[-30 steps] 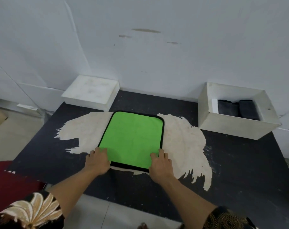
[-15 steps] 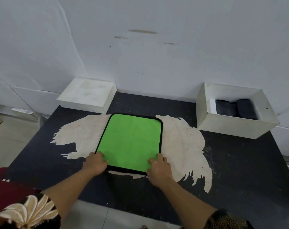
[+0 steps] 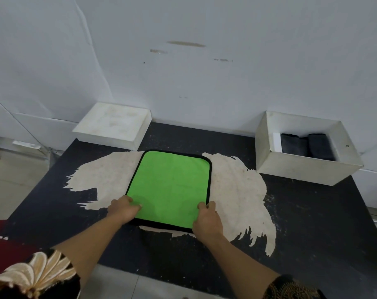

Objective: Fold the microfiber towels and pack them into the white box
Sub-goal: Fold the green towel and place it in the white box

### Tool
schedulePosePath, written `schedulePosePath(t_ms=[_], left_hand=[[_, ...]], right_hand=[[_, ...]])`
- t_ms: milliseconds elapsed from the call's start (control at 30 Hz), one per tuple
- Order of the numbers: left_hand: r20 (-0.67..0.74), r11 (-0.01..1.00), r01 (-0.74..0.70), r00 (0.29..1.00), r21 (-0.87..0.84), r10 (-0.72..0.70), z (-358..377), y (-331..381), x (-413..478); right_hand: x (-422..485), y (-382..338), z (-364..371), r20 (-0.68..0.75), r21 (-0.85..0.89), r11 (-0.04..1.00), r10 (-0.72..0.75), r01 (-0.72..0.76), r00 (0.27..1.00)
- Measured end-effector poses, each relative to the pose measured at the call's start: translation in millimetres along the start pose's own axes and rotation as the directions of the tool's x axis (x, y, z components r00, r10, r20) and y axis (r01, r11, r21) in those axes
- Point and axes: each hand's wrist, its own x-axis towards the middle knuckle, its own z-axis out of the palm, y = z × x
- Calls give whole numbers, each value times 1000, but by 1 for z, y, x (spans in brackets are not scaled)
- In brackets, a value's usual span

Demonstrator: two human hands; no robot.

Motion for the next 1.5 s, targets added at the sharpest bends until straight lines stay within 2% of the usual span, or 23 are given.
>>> schedulePosePath(t_ms=[233,433,633,700,800,867,967,1033,1100,1133,1200,1267,1367,1500], left_hand=[[3,997,73,997,14,-73,5,7,2],[-68,988,155,986,14,-154,4,14,-1],[-188,985,156,968,-66,-166,2,15,-3],[-218,984,153,961,-86,-168,-1,15,-5],[-232,979,171,954,-108,-192,-3,14,-6],[-227,975,194,950,-111,-215,-2,13,-8],[-229,963,246,937,-107,-264,1,11,-10],[-237,945,296,916,-142,-323,5,11,-12],[-195,903,322,903,-284,-383,10,13,-14],[-140,850,334,897,-408,-419,13,14,-15],[29,655,371,882,-659,-470,17,20,-19],[132,516,387,877,-764,-462,20,26,-19],[120,436,334,886,-836,-448,24,30,-13],[58,426,297,870,-855,-490,26,26,-5]], right_hand=[[0,-1,1,-60,132,988,87,-78,994],[8,-7,-6,-119,251,962,138,-105,983],[19,-12,-14,-51,414,870,316,-267,948],[26,-11,-17,38,516,770,416,-375,908],[33,-10,-21,239,710,477,530,-519,814],[34,-12,-23,324,787,306,533,-536,781],[31,-18,-30,381,840,152,518,-520,766],[29,-21,-34,411,853,84,501,-515,762],[27,-24,-37,437,853,43,485,-520,758],[27,-25,-38,450,852,27,474,-523,757],[25,-26,-41,476,846,3,445,-533,759],[23,-26,-44,494,845,-19,413,-535,765],[22,-25,-45,496,847,-22,391,-531,775],[23,-23,-47,481,851,12,385,-525,788]])
